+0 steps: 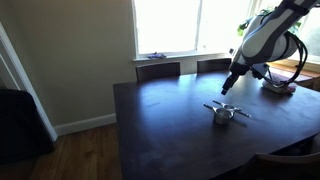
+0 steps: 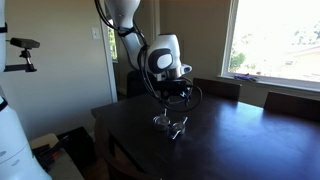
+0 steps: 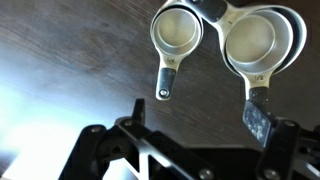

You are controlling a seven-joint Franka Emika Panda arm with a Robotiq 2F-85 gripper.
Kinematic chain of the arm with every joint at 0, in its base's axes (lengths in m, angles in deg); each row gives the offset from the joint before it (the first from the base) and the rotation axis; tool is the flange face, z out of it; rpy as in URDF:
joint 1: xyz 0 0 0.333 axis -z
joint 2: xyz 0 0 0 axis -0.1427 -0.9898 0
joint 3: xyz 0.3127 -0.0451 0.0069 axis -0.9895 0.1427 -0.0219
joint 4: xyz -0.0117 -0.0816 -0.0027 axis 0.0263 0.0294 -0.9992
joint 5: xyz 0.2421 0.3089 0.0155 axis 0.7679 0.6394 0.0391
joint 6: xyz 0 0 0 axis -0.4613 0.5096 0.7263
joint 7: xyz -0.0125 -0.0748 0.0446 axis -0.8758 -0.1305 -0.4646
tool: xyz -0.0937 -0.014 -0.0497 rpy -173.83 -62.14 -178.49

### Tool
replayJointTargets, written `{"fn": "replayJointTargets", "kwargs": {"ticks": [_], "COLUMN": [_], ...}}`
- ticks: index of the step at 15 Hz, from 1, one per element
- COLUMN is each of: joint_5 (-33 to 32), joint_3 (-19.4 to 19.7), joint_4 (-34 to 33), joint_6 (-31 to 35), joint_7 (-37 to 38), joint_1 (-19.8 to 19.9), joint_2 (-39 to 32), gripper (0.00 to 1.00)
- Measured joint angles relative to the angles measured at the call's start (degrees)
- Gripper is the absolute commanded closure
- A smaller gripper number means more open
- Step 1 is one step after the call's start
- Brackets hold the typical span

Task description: Stack the measuring cups together from smallest to biggest

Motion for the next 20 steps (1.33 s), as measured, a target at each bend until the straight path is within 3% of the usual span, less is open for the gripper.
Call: {"fn": "replayJointTargets", "kwargs": {"ticks": [6, 9, 20], "joint_5": [0.0, 0.5, 1.1], "joint_3": [5.1, 5.3, 7.2], "joint_4": [-3.0, -4.6, -10.1], "joint_6": [-1.0, -1.0, -2.5], "joint_7": [13.9, 18.3, 24.4], "joint_1": [-2.5, -3.2, -5.9], "joint_2": [-4.1, -7.1, -15.3], "gripper": [0.00, 0.00, 0.00]}}
